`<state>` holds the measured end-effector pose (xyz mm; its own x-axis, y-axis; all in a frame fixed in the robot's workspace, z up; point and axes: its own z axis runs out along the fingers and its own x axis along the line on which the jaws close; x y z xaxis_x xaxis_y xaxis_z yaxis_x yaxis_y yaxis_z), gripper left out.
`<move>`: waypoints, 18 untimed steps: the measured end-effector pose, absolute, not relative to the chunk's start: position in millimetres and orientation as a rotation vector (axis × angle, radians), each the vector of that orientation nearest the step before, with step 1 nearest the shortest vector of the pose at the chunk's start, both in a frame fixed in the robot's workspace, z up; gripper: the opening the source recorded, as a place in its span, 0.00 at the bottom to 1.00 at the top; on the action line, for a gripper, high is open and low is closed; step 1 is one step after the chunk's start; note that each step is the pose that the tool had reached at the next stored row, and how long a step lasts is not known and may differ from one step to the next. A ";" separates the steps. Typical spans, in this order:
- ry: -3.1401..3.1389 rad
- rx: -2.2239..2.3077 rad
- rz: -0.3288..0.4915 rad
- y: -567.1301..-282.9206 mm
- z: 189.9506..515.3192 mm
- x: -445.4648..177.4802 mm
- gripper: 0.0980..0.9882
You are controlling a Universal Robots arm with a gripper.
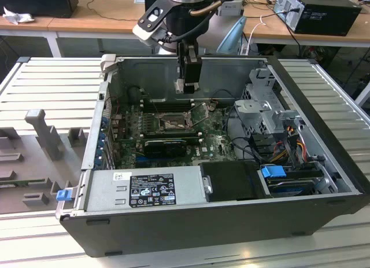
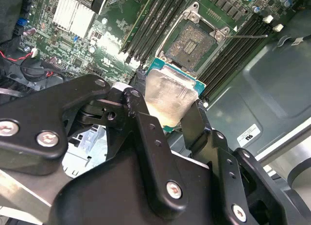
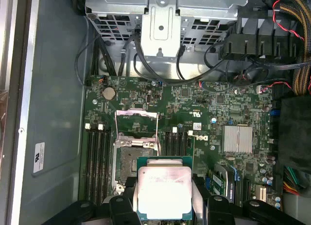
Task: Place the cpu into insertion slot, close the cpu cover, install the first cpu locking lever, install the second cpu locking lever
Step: 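Place the cpu into insertion slot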
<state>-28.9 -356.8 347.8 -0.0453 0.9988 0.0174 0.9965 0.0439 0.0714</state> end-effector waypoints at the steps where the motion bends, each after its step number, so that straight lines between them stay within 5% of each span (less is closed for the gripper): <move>1: 2.242 2.146 0.099 -356.8 346.8 -28.9 0.49; 18: 2.232 2.158 0.097 -356.8 336.6 -28.9 0.49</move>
<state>-28.9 -356.8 336.6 -0.0342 0.9993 0.0175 0.9970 0.0329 0.0696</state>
